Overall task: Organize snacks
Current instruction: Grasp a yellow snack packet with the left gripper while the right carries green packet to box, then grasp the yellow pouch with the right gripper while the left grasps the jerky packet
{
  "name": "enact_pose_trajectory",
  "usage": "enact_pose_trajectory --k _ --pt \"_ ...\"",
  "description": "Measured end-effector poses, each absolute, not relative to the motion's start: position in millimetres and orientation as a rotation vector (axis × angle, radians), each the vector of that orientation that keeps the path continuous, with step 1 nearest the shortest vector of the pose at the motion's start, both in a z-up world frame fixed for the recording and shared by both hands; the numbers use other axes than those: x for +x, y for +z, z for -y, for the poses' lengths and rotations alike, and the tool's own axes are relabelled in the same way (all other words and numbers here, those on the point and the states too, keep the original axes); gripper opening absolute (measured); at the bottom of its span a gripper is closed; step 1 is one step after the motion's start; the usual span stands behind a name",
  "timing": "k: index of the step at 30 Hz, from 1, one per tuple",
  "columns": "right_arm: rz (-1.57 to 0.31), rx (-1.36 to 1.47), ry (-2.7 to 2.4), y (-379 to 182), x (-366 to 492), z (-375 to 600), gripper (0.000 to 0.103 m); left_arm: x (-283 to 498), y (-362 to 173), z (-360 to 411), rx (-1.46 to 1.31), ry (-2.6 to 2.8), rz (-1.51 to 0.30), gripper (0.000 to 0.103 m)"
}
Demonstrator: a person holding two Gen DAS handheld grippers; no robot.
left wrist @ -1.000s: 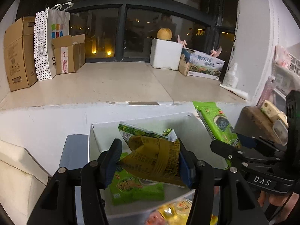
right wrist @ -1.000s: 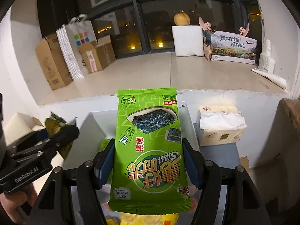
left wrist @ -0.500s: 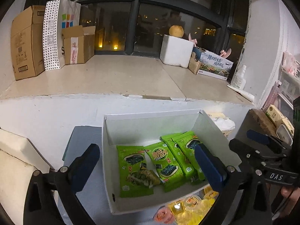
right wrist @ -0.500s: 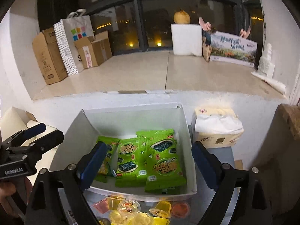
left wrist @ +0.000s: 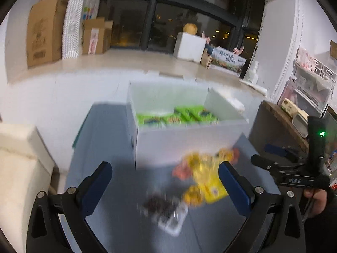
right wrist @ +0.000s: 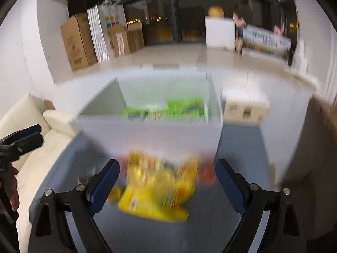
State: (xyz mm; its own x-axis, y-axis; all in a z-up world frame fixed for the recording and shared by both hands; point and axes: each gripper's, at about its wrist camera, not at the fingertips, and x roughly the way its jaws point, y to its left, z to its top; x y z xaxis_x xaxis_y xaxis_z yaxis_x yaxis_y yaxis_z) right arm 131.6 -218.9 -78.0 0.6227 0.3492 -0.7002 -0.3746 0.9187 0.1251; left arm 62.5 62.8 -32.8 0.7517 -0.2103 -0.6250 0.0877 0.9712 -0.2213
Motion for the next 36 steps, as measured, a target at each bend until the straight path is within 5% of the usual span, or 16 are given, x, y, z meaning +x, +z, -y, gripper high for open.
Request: enact_pose_trajectory --k 7,21,27,29,36 --pt "-0.924 -0.014 0.406 -141 120 215 0.095 16 -75 -61 -0.209 -0.172 -0.778 0.103" --pt "-0.939 -0.051 0.335 -161 153 186 0.095 16 -97 -58 -0.231 -0.173 -0.832 0.103" --pt "-0.924 0.037 0.372 -152 144 198 0.055 22 -109 -57 -0.234 -0.172 -0.863 0.103" --pt "-0.912 0.066 0.38 -148 139 208 0.03 23 -111 -57 -0.237 -0.174 -0.87 0.103" --pt "-0.856 0.102 0.462 -130 112 213 0.019 29 -113 -51 -0.219 -0.18 -0.875 0.103"
